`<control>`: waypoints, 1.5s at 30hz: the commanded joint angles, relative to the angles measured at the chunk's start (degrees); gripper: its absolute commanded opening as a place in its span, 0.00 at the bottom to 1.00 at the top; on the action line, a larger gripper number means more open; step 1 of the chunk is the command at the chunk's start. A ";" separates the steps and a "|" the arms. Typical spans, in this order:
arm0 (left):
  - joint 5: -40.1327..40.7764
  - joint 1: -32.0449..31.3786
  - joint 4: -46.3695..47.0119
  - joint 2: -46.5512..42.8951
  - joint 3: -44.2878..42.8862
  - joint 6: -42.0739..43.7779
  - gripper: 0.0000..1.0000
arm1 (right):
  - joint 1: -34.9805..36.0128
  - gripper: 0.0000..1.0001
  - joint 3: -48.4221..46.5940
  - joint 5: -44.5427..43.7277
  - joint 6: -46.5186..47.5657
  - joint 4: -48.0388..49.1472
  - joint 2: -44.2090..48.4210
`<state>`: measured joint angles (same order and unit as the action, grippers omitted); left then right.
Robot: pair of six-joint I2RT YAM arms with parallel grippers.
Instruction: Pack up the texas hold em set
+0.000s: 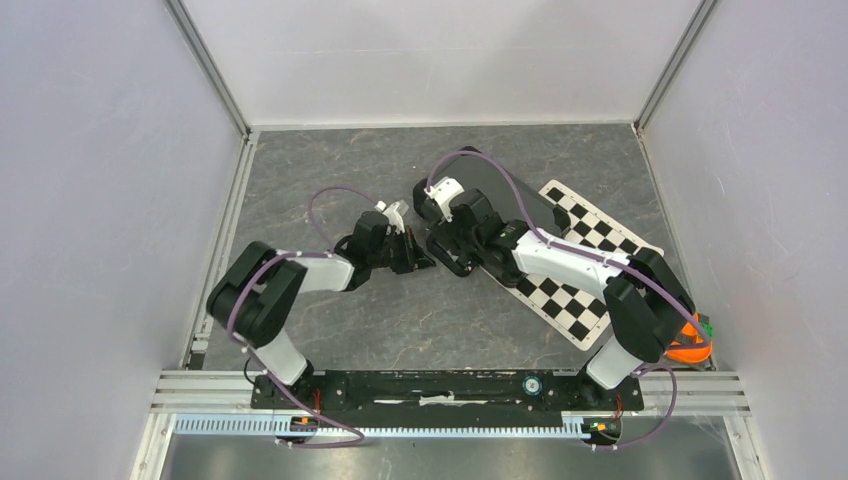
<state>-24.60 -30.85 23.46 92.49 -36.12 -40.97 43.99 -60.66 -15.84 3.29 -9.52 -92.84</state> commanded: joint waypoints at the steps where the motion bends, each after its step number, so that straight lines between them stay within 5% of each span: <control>1: -0.32 0.09 3.57 5.75 -3.89 1.60 0.06 | 0.22 0.84 1.46 0.92 -1.75 -2.44 0.49; 9: 1.55 0.04 1.33 10.33 -7.56 2.05 0.06 | 0.19 0.83 2.73 0.58 -2.27 -1.61 2.86; 20: -4.61 0.08 15.17 15.70 -7.83 -6.36 0.06 | 0.06 0.83 4.32 -0.39 -3.00 -1.30 4.00; 45: -3.71 0.26 21.14 8.24 -6.34 -7.82 0.08 | -1.23 0.82 6.22 1.71 -3.20 -0.39 5.08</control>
<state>-29.45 -30.63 37.45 104.79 -41.78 -47.29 43.05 -56.01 -15.27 1.48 -7.57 -88.55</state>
